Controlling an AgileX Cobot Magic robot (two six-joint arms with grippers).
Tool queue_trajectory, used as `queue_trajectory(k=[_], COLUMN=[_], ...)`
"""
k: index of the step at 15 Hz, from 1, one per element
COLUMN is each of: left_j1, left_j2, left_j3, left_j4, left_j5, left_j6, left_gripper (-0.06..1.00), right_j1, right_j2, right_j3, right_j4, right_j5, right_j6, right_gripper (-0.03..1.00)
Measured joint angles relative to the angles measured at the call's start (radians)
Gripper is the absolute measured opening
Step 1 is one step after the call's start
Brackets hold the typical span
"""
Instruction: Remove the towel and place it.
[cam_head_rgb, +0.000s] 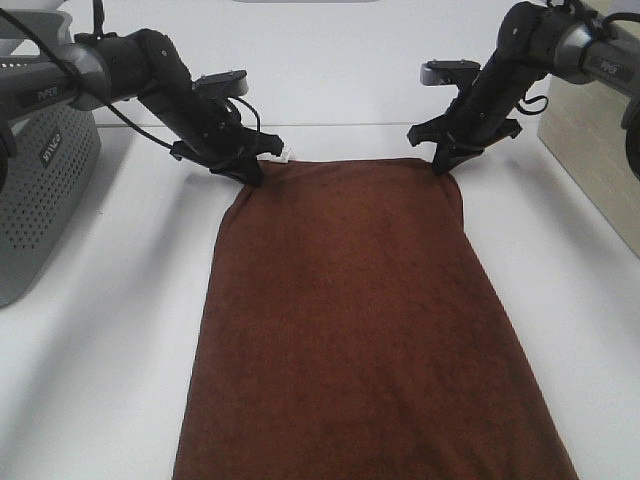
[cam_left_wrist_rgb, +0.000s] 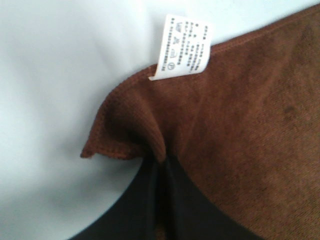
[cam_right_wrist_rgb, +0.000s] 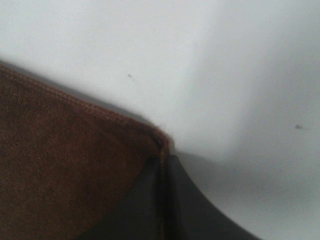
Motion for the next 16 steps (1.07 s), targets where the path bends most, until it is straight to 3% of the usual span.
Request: queue_trajectory(k=[5,16], left_j1=[0.0,0.0], left_j2=[0.015,0.015], left_j3=[-0.12,-0.135], left_j4=[0.054,0.125], left_j5=[-0.07,-0.268], left_j6=[0.01,0.039], left_gripper=[0.0,0.0], right_j1=[0.0,0.0], right_j2=[0.029,0.029], right_j3=[-0.121,-0.134], right_j4=[-0.017,0.035], right_j5=[-0.058,-0.303], right_j6=[0.0,0.0], right_gripper=[0.01,0.01])
